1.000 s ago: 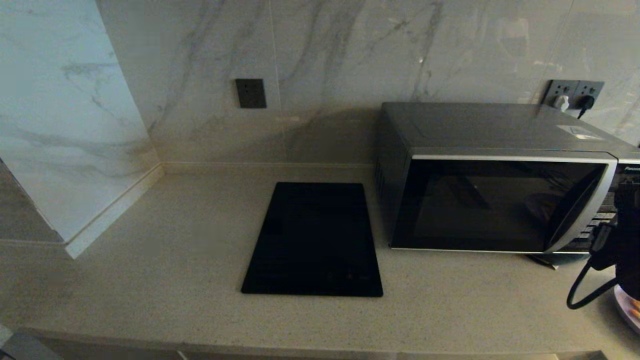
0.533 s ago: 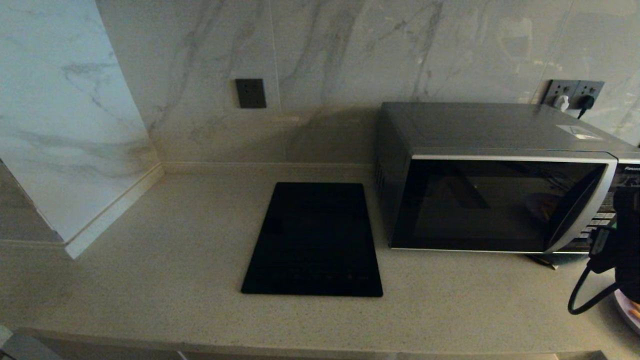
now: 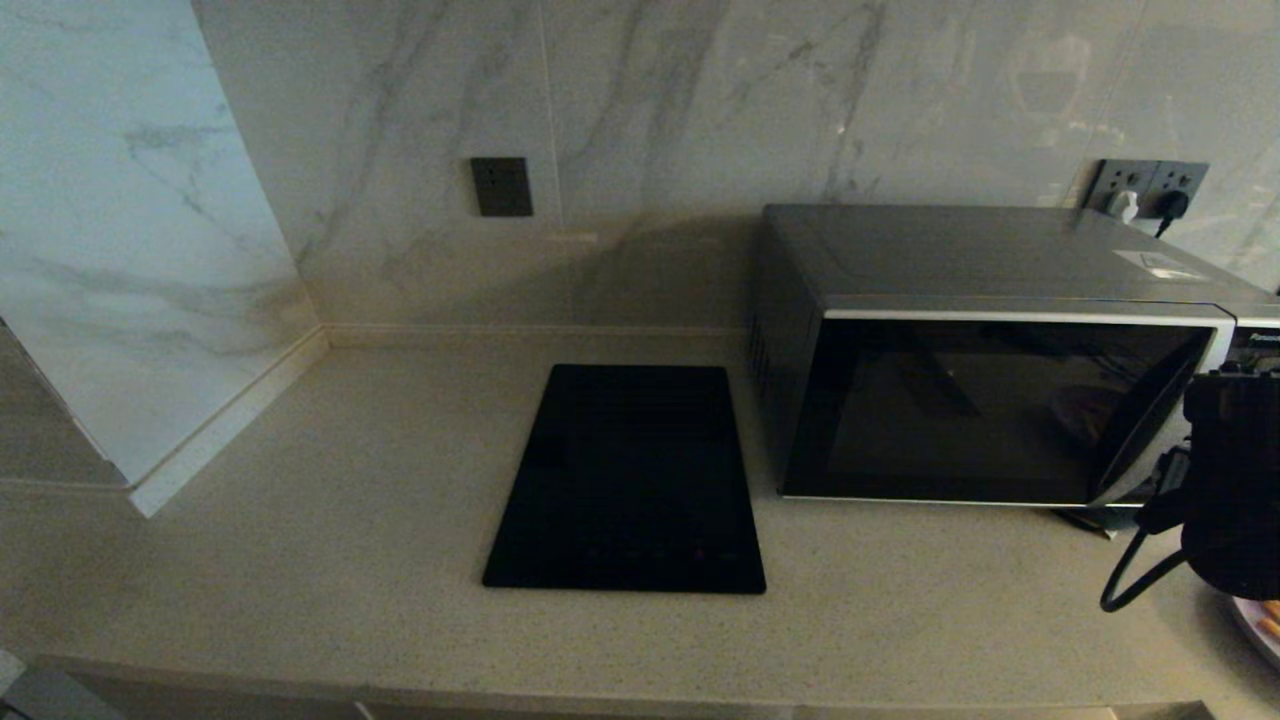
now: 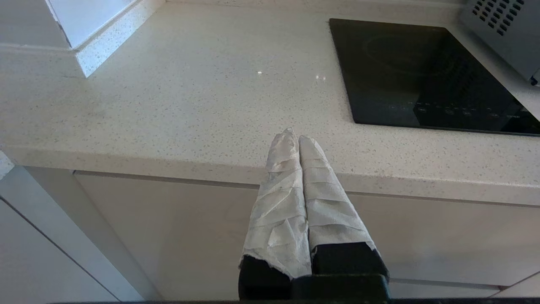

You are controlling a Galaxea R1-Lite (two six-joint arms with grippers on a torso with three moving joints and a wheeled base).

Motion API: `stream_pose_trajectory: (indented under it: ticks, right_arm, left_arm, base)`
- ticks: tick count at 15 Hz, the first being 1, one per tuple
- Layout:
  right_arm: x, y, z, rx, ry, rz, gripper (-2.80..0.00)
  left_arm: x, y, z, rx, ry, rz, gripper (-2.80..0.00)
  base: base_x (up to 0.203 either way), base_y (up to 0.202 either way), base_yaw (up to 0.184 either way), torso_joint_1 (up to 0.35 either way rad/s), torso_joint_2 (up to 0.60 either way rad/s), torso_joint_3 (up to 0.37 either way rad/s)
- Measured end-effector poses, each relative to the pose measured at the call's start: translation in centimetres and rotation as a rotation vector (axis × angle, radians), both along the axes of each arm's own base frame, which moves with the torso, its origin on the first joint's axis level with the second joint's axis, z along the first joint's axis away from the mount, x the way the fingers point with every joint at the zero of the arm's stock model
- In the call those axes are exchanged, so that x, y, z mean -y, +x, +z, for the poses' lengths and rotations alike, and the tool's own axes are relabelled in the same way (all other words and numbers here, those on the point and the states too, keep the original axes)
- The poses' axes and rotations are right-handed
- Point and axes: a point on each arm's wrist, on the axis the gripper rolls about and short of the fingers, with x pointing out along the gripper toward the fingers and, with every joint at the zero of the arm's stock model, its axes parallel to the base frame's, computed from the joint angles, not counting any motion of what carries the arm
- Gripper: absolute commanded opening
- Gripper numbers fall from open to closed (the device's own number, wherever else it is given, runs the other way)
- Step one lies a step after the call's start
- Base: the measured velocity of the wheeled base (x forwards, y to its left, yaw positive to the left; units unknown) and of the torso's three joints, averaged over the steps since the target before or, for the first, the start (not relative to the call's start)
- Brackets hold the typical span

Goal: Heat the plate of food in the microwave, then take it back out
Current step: Open the microwave oven

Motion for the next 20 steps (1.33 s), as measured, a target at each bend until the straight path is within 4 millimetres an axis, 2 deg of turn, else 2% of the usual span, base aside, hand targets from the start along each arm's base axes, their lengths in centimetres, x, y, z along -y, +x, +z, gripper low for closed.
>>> stream_pose_trajectory:
  ticks: [3, 8, 11, 20]
  right_arm:
    - [0.0, 0.9, -0.8, 0.010, -0.001, 0.000, 0.00]
    - [-0.1, 3.1, -0.9, 0.059, -0.011, -0.023, 0.00]
    - [0.0, 4.4, -1.0, 0.074, -0.043, -0.095, 0.00]
    - [0.0, 6.9, -1.6, 0.077, -0.048, -0.106, 0.00]
  left_arm:
    - [0.0, 0.0, 0.0, 0.000, 0.000, 0.000, -2.80]
    - [0.0, 0.0, 0.0, 0.000, 0.001, 0.000, -2.80]
    - [0.0, 0.0, 0.0, 0.000, 0.000, -0.001, -2.80]
    - [0.0, 0.0, 0.0, 0.000, 0.001, 0.000, -2.80]
  base:
    - [0.000, 0.000, 0.000, 0.000, 0.00, 0.000]
    - [0.000, 0.000, 0.000, 0.000, 0.00, 0.000]
    - [0.000, 0.000, 0.000, 0.000, 0.00, 0.000]
    - [0.000, 0.000, 0.000, 0.000, 0.00, 0.000]
